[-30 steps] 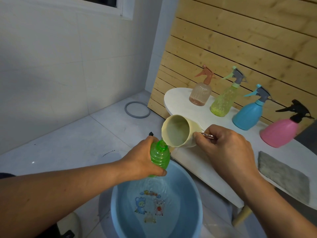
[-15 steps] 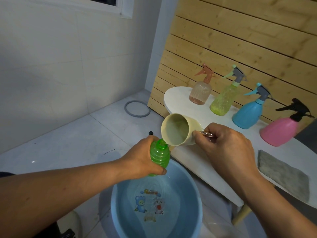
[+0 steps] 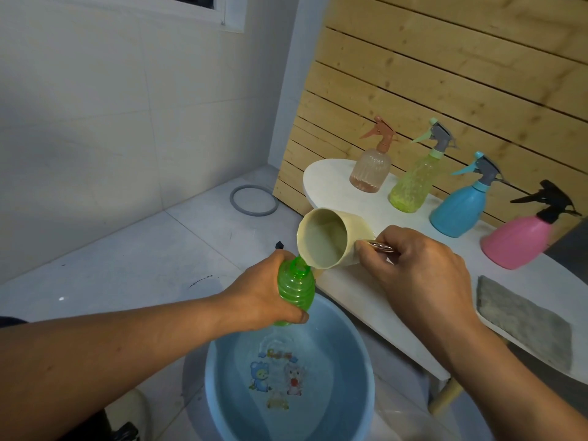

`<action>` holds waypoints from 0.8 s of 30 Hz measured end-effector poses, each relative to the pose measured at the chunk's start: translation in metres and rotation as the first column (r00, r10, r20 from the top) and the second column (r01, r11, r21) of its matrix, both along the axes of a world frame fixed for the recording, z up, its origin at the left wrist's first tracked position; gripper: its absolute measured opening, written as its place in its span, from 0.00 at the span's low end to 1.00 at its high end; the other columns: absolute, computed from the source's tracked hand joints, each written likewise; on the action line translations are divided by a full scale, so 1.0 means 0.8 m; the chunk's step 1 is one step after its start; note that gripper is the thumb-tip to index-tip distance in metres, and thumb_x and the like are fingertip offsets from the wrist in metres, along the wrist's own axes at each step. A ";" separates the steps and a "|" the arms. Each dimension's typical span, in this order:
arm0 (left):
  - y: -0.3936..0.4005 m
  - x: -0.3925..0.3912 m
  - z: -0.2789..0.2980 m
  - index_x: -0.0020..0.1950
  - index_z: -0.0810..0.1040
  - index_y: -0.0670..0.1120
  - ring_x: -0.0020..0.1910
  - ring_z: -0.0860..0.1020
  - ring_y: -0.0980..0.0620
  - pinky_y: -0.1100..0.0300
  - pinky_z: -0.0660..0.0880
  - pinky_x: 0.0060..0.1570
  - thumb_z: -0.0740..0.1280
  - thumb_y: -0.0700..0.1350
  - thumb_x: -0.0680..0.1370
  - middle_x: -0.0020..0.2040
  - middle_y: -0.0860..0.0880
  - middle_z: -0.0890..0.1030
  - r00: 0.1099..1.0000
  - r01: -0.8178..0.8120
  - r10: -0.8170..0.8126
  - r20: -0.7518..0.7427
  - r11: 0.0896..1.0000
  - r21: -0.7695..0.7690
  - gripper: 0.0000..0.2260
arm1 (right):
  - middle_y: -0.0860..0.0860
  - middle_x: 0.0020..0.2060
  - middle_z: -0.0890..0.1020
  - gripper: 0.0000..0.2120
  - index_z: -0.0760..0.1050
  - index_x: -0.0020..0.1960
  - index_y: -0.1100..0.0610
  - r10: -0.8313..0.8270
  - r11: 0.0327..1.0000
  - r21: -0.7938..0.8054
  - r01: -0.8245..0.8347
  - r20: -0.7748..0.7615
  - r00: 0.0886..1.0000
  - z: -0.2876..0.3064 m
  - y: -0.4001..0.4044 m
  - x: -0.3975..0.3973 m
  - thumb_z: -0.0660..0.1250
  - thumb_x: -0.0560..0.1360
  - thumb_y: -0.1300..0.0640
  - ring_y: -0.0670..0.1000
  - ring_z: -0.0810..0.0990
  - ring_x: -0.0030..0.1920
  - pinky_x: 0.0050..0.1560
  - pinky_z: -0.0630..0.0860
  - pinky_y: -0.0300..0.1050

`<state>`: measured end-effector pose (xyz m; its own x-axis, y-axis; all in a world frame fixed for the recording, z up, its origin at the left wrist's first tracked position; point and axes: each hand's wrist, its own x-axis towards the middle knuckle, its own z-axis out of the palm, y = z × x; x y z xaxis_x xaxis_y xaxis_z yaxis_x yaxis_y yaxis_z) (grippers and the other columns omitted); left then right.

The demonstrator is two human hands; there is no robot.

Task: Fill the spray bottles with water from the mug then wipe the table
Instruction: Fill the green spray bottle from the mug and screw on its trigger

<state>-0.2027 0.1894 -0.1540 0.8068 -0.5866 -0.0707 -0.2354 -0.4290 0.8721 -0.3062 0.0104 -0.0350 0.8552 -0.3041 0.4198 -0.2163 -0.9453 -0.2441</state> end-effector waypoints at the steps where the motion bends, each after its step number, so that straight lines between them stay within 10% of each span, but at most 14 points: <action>1: 0.000 0.000 0.000 0.67 0.66 0.61 0.54 0.78 0.60 0.67 0.76 0.48 0.85 0.51 0.65 0.56 0.59 0.78 1.000 0.002 -0.002 -0.001 1.000 -0.001 0.38 | 0.47 0.29 0.73 0.18 0.73 0.36 0.51 0.001 1.000 -0.004 -0.001 0.001 1.000 0.000 0.000 0.000 0.66 0.78 0.41 0.46 0.71 0.31 0.29 0.58 0.42; 24: 0.000 -0.001 0.002 0.67 0.67 0.60 0.54 0.78 0.60 0.65 0.77 0.48 0.85 0.51 0.65 0.56 0.59 0.78 1.000 -0.001 0.001 -0.005 1.000 0.010 0.38 | 0.46 0.28 0.71 0.17 0.70 0.35 0.49 0.043 0.997 -0.070 -0.039 0.048 0.998 -0.002 0.001 -0.004 0.67 0.78 0.43 0.43 0.68 0.29 0.29 0.56 0.40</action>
<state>-0.2037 0.1893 -0.1527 0.8071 -0.5848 -0.0807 -0.2303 -0.4378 0.8691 -0.3092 0.0113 -0.0367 0.8442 -0.2378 0.4805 -0.1663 -0.9682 -0.1870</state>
